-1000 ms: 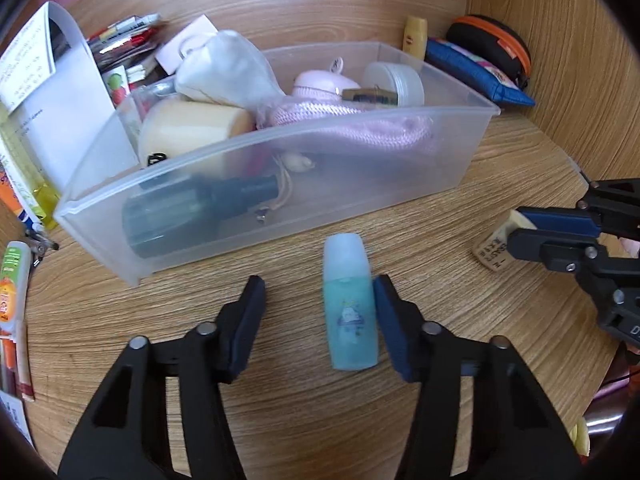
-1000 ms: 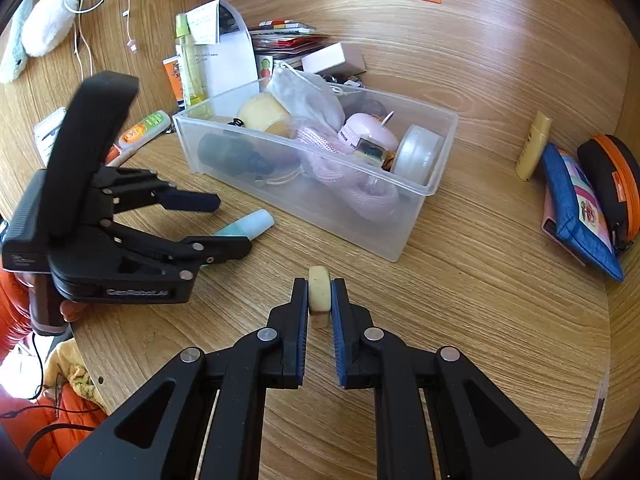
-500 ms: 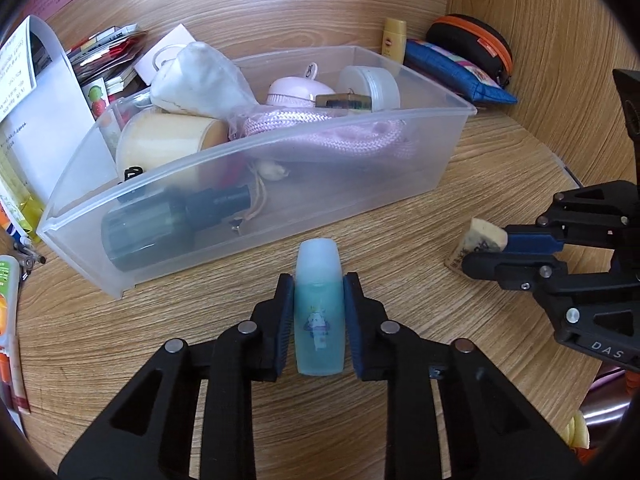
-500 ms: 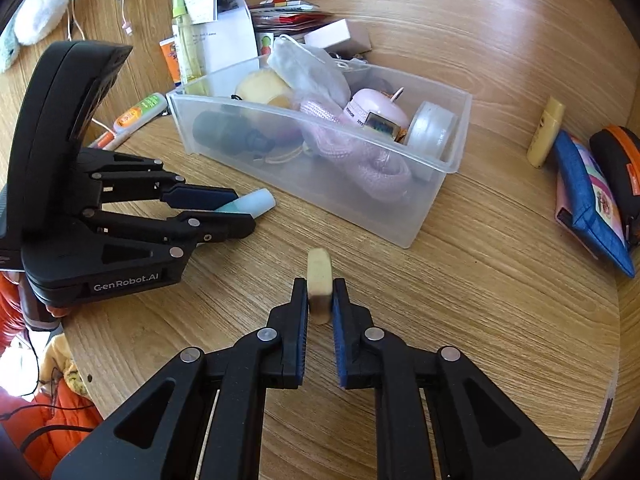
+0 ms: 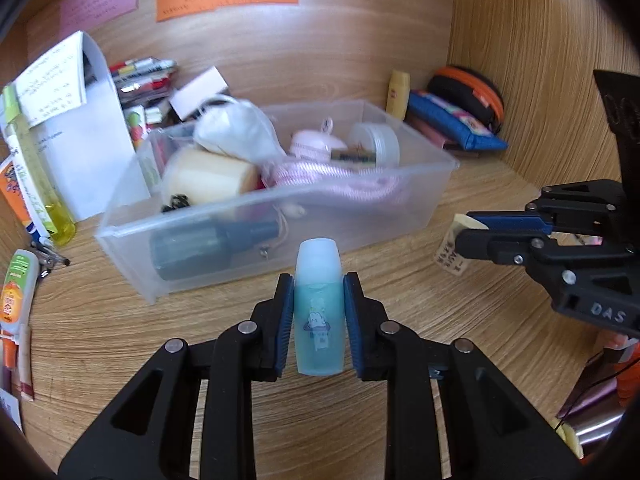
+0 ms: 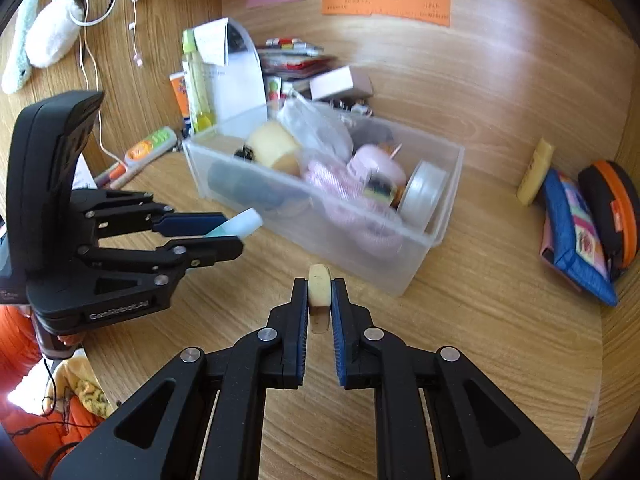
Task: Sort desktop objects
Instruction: 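Lift the wooden block and roll-on bottle and carry both over the clear box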
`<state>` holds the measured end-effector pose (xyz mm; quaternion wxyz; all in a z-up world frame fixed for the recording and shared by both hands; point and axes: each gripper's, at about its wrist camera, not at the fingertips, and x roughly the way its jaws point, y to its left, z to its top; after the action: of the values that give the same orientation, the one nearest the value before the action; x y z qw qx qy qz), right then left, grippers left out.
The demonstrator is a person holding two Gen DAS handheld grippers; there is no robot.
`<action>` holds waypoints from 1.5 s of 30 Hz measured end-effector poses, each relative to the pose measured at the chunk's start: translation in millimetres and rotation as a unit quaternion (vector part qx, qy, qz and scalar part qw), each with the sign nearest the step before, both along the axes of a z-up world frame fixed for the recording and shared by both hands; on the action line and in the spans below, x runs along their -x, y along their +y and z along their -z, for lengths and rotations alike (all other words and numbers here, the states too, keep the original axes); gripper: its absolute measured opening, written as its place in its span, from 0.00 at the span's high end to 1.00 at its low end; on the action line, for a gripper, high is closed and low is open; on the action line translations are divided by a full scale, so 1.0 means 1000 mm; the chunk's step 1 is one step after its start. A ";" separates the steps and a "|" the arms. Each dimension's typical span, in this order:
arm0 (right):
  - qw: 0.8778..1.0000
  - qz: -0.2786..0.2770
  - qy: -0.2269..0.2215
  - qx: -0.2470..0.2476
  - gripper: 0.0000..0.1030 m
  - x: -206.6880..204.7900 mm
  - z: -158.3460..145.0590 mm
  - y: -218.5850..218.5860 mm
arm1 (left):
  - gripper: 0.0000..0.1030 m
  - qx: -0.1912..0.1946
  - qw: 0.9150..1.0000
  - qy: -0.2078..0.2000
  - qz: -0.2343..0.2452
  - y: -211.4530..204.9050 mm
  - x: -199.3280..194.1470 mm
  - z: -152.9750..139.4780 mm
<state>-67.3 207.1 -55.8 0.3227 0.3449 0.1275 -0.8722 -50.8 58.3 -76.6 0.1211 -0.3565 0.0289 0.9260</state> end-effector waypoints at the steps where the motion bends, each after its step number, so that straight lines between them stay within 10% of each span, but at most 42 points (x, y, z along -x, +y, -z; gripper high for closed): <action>1: 1.000 0.002 0.004 0.002 0.90 0.001 -0.004 0.000 | 0.77 -0.003 1.000 0.008 -0.004 -0.003 -0.002 -0.005; 21: 0.995 0.029 0.060 0.080 0.90 0.063 -0.074 -0.019 | 0.77 -0.029 0.992 0.072 -0.099 -0.066 0.048 -0.061; 45: 0.997 0.060 0.004 0.044 0.90 0.105 -0.006 -0.056 | 0.77 -0.001 0.988 0.068 -0.135 -0.069 0.075 -0.030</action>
<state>-171.8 151.1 -49.6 0.2842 0.3341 0.0697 -0.8960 -125.6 -11.2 -46.6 -0.0072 -0.2930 -0.0127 0.9560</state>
